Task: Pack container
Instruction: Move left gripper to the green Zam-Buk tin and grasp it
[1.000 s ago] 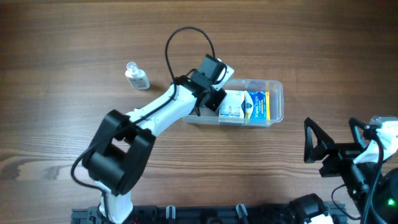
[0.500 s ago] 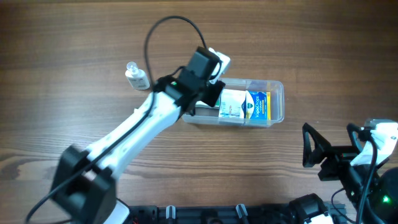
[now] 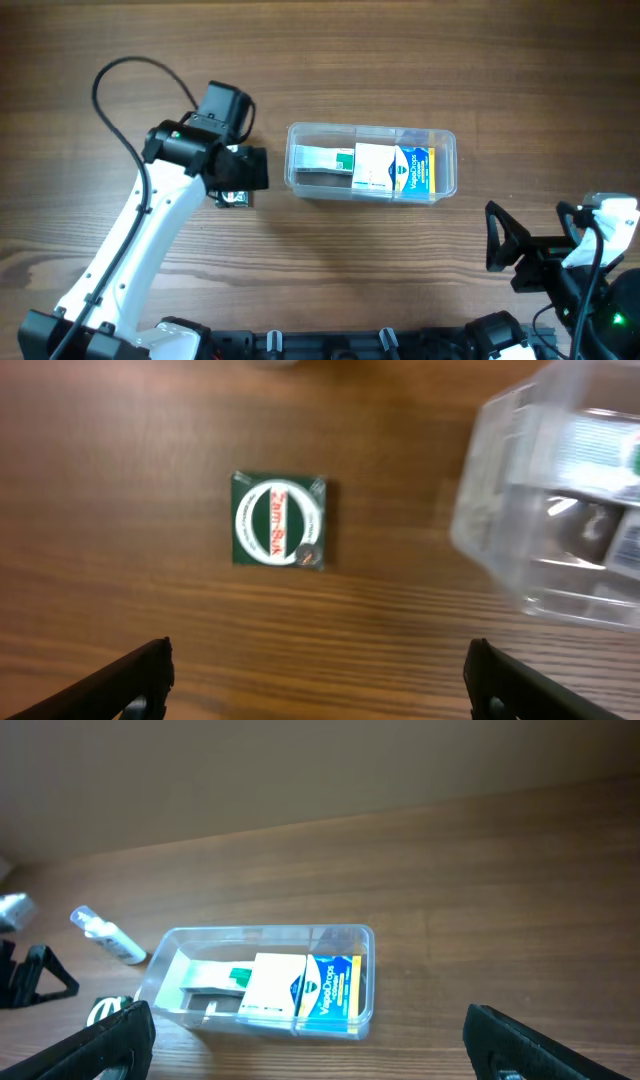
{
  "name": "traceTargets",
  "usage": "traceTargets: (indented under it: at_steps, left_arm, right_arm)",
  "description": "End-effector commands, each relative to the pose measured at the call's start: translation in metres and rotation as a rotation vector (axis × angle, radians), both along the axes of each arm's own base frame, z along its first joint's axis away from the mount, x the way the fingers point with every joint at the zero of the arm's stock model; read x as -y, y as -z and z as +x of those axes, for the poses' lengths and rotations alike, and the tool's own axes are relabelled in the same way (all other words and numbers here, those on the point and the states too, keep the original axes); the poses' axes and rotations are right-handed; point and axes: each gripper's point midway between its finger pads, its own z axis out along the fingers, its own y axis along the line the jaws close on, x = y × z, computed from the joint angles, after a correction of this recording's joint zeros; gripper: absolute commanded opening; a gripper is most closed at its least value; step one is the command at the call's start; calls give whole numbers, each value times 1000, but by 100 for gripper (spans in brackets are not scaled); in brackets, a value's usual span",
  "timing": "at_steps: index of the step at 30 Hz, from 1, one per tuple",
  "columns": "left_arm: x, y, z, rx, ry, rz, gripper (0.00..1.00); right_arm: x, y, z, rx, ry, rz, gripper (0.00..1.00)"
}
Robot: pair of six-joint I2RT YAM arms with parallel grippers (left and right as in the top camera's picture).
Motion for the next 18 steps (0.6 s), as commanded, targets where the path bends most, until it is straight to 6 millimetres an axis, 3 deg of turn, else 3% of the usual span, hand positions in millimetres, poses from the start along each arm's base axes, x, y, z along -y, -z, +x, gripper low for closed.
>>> traceTargets:
  at_steps: [1, 9, 18]
  left_arm:
    - [-10, 28, -8, -53, -103, -65, 98]
    - [-17, 100, 6, 29, -125, -90, 98]
    - [-18, 138, 8, -37, -79, -47, 95]
  right_arm:
    - [3, 0, 1, 0, 17, -4, 100]
    - [3, 0, 1, 0, 17, -4, 100]
    - [3, 0, 1, 0, 16, -5, 100]
